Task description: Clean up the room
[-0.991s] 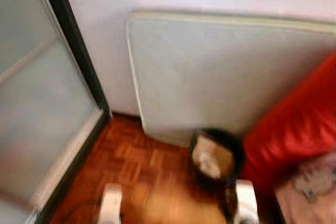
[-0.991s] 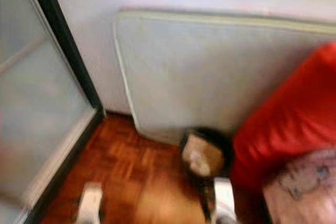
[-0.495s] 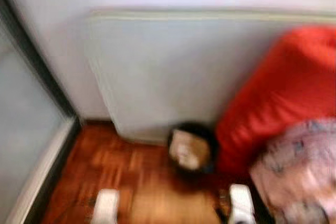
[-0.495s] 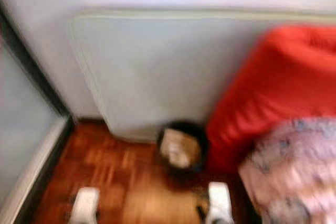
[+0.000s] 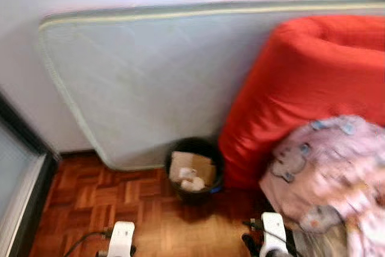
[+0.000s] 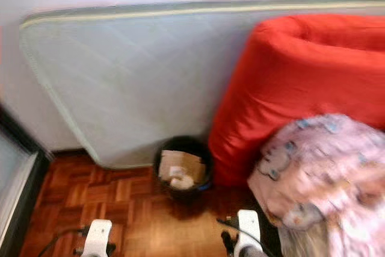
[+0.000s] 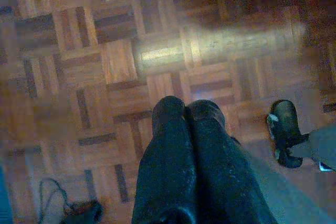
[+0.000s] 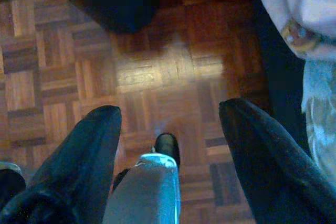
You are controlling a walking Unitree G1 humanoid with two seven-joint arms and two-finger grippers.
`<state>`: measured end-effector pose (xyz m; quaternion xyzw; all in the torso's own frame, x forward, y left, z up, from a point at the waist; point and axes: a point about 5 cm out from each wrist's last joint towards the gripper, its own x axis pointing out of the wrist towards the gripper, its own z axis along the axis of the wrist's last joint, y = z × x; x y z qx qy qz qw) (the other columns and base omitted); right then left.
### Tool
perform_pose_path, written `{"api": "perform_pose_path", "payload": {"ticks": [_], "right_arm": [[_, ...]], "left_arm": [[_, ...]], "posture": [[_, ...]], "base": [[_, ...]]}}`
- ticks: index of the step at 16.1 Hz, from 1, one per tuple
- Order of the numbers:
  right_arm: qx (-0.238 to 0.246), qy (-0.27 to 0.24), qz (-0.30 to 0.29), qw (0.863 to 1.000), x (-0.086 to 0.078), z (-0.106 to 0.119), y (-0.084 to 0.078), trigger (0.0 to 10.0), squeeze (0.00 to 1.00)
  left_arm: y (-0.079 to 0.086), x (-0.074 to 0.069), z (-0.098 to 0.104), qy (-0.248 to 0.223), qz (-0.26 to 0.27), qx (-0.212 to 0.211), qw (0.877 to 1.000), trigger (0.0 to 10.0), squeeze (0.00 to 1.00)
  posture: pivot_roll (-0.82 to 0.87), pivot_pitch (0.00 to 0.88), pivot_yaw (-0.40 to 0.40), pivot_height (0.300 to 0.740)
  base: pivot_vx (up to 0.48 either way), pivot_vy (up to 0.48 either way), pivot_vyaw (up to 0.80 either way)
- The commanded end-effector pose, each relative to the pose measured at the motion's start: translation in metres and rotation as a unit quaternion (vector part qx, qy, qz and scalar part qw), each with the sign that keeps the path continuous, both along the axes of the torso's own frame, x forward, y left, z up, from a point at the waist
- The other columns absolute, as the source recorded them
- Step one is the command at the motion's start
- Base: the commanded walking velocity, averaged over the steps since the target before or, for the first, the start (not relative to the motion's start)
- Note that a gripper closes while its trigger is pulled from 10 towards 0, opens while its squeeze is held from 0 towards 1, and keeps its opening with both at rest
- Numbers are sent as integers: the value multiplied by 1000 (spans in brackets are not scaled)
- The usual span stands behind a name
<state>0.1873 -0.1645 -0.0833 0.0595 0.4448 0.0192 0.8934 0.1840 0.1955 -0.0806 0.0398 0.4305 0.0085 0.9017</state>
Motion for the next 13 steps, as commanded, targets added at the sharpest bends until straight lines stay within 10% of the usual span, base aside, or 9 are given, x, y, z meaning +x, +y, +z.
{"api": "perform_pose_path", "payload": {"ticks": [1,13], "right_arm": [[-3,10,-1,1000,-4,-2,-1,10000,0],[-3,9,-3,1000,-3,-2,0,10000,0]], "left_arm": [[0,-3,-2,9,-8,3,1000,10000,0],[4,-2,-1,8,-7,7,1000,10000,0]], "posture": [[3,30,-1,740],[5,45,6,740]], "base": [[0,0,-769],[0,0,-761]]}}
